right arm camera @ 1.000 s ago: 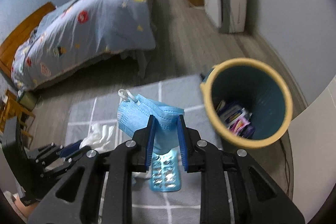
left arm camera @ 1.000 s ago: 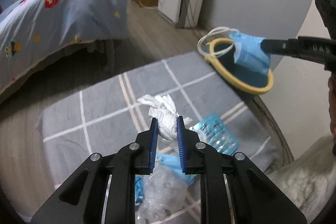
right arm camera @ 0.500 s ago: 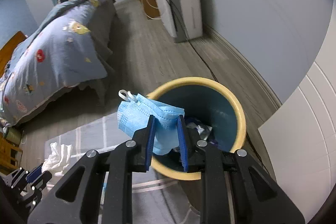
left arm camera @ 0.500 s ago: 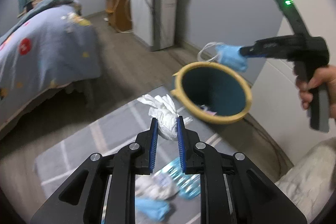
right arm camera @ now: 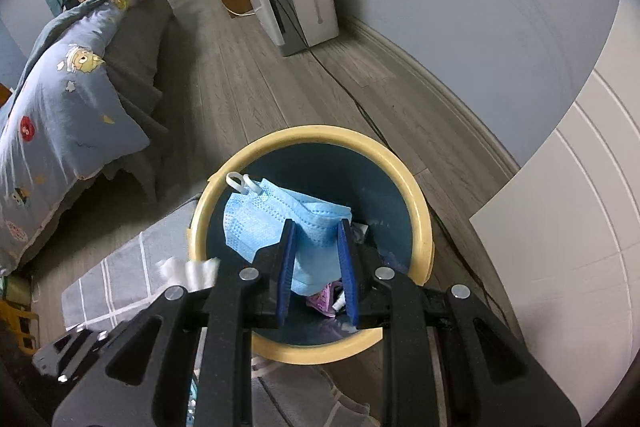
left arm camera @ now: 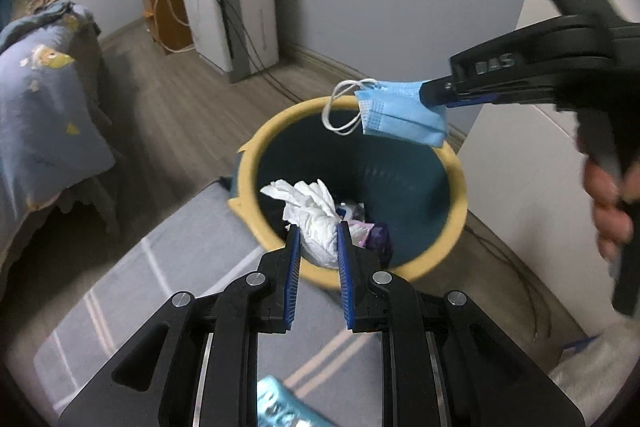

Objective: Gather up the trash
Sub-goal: 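Carry the mask and tissue over the teal bin and open both grippers, then move both open grippers back over the mat, then grasp the blue glove with the left gripper while the right grasps white tissue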

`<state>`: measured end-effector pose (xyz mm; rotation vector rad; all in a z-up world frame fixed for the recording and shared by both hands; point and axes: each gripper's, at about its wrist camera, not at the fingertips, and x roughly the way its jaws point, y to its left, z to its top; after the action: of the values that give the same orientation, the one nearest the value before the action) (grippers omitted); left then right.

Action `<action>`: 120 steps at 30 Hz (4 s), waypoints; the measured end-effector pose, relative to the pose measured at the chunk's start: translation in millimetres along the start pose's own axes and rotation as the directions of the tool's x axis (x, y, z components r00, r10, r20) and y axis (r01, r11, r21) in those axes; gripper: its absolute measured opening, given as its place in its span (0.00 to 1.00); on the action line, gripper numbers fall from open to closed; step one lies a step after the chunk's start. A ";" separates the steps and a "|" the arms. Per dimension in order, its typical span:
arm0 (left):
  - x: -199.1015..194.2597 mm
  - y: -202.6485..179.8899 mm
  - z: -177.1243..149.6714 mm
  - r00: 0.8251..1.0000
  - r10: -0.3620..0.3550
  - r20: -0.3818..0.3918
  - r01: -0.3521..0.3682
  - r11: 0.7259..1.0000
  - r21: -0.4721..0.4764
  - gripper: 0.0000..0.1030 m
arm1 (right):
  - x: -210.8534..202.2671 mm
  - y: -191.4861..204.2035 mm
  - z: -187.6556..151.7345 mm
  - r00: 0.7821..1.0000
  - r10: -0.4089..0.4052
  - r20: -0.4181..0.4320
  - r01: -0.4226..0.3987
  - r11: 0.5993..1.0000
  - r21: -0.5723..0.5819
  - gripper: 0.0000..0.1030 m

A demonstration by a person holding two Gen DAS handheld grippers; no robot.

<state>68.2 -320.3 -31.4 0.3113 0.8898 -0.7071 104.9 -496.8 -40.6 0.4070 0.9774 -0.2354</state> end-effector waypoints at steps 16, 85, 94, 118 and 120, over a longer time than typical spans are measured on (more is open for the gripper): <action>20.7 2.5 7.6 0.999 0.045 0.026 -0.045 0.999 -0.002 0.62 | 5.4 -7.3 3.7 1.000 0.022 0.004 -0.022 0.998 0.053 0.28; -122.0 183.5 -253.0 0.917 0.125 -0.379 -0.272 0.891 -0.364 0.19 | 36.6 244.9 -198.4 0.950 0.022 -0.311 -0.178 0.856 -0.485 0.81; -147.1 191.8 -241.4 0.938 0.174 -0.299 -0.287 0.873 -0.395 0.18 | 59.6 263.0 -214.4 0.926 0.011 -0.377 -0.205 0.853 -0.479 0.50; -163.3 194.0 -224.4 0.955 0.222 -0.196 -0.286 0.863 -0.416 0.18 | 25.9 267.4 -192.3 0.917 0.168 -0.362 -0.313 0.866 -0.389 0.24; -166.7 190.8 -218.5 0.954 0.242 -0.175 -0.294 0.866 -0.404 0.18 | 16.0 260.8 -180.1 0.914 0.211 -0.348 -0.337 0.871 -0.357 0.24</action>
<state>-4.5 6.3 -37.8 0.0806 1.0648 -0.2222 74.9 -183.8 -83.3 0.1906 1.2181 0.3050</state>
